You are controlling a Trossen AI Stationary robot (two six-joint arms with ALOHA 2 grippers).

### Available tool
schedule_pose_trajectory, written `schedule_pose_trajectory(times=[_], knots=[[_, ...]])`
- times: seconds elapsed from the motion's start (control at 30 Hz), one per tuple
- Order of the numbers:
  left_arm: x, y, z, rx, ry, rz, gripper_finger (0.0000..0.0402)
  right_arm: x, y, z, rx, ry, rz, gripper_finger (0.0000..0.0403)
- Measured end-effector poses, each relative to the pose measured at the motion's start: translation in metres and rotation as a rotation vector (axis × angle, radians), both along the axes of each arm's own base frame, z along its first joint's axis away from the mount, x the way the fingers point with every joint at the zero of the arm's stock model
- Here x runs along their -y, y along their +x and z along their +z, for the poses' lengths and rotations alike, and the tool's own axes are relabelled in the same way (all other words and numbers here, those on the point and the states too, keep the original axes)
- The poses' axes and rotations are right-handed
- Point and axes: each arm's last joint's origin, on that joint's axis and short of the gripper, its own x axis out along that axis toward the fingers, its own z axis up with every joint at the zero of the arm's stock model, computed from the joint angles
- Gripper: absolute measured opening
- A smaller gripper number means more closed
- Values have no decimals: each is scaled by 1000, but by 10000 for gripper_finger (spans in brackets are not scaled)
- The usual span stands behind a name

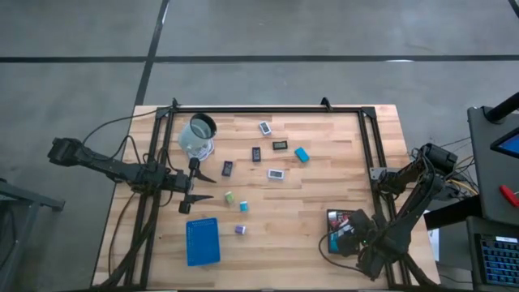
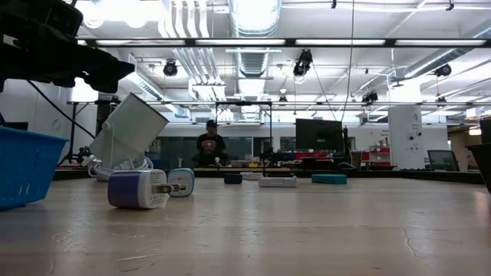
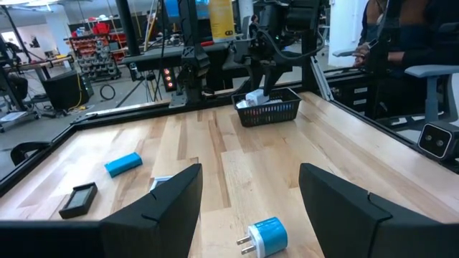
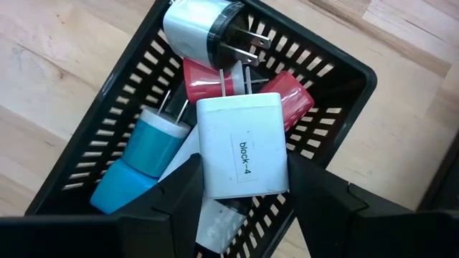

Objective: Pick & Place Office items
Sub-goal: Put the white charger adapter into the black bin

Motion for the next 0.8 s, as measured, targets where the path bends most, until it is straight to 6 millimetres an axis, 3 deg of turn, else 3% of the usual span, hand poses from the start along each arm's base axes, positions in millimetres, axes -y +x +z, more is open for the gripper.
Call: schedule_pose_trajectory(times=[0.53,0.8], knots=[[0,0,0,0,0,0,237,-1,0,0,1,9,-1,179],[0,0,0,0,0,0,237,-1,0,0,-3,15,-1,207]])
